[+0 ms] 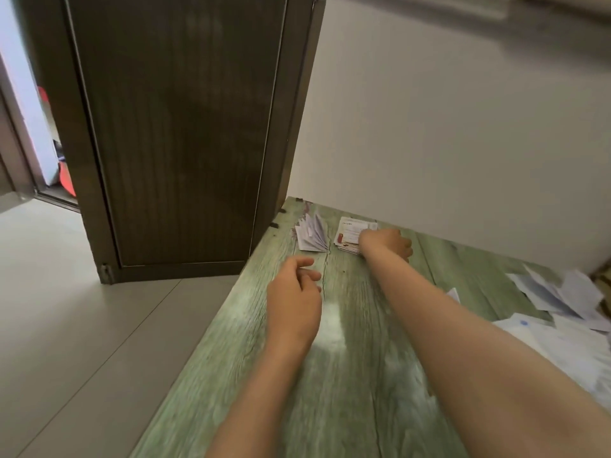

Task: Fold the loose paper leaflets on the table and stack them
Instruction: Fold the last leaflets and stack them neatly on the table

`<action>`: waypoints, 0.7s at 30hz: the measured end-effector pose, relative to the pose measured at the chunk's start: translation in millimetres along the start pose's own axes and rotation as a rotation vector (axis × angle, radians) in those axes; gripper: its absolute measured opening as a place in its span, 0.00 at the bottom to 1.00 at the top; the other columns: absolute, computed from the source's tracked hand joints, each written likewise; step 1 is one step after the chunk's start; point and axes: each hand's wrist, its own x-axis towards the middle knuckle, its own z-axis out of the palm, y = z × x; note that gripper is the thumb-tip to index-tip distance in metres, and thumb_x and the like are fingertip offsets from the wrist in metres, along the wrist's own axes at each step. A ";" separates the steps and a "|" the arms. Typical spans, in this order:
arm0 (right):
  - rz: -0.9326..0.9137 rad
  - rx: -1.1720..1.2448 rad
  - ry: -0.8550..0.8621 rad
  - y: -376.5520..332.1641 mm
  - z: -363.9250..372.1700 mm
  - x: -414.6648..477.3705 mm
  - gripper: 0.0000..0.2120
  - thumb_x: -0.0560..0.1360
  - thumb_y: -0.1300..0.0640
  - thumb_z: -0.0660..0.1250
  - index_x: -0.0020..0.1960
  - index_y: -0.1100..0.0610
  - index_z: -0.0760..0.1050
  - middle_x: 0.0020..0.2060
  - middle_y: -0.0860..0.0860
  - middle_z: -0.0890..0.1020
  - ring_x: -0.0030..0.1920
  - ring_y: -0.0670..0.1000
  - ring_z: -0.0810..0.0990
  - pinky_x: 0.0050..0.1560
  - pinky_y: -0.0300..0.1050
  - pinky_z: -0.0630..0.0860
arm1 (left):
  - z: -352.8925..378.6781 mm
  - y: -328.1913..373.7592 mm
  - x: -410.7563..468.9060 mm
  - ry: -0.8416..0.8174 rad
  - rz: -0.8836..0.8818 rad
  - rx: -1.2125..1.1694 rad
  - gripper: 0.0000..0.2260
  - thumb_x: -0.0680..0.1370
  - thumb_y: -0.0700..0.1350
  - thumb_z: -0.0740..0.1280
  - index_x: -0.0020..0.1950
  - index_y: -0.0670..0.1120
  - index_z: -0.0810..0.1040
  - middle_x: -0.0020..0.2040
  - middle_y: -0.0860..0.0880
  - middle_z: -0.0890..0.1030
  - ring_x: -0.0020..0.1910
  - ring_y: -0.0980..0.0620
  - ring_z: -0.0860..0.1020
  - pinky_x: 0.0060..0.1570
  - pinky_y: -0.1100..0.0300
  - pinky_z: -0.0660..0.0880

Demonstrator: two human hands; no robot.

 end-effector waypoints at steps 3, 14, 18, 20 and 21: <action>-0.021 0.061 0.020 -4.7 -9.0 6.3 0.20 0.76 0.56 0.61 0.66 0.63 0.68 0.66 0.61 0.67 0.66 0.59 0.66 0.64 0.52 0.68 | -0.9 1.4 -0.9 -0.003 -0.003 -0.006 0.11 0.81 0.35 0.55 0.53 0.49 0.73 0.44 0.51 0.78 0.37 0.55 0.76 0.37 0.62 0.76; -0.341 0.129 0.116 -19.1 -17.2 -7.6 0.12 0.75 0.64 0.60 0.58 0.61 0.74 0.60 0.57 0.72 0.60 0.57 0.71 0.60 0.49 0.71 | -1.4 0.9 -0.6 0.007 -0.015 -0.021 0.11 0.81 0.35 0.55 0.53 0.48 0.73 0.43 0.50 0.78 0.38 0.56 0.77 0.36 0.67 0.74; -0.654 0.104 0.132 -20.3 -15.0 -24.0 0.12 0.74 0.67 0.58 0.55 0.61 0.74 0.56 0.56 0.74 0.58 0.54 0.71 0.56 0.42 0.67 | -1.2 2.3 -1.0 0.006 -0.021 -0.028 0.12 0.80 0.35 0.55 0.54 0.47 0.74 0.43 0.50 0.79 0.37 0.56 0.76 0.33 0.69 0.73; -0.892 0.017 0.038 -20.0 -7.0 -37.3 0.11 0.75 0.67 0.58 0.56 0.62 0.74 0.55 0.56 0.75 0.57 0.53 0.70 0.55 0.40 0.65 | -2.1 3.1 -0.3 0.026 -0.016 -0.026 0.12 0.80 0.34 0.55 0.53 0.47 0.74 0.43 0.50 0.79 0.37 0.55 0.77 0.31 0.71 0.72; -0.976 -0.031 -0.019 -19.6 -1.0 -43.4 0.12 0.76 0.67 0.57 0.58 0.63 0.73 0.57 0.56 0.74 0.58 0.53 0.70 0.56 0.40 0.65 | -2.6 3.6 -0.2 0.034 -0.014 -0.027 0.12 0.80 0.34 0.55 0.53 0.47 0.74 0.43 0.49 0.79 0.37 0.54 0.78 0.31 0.71 0.72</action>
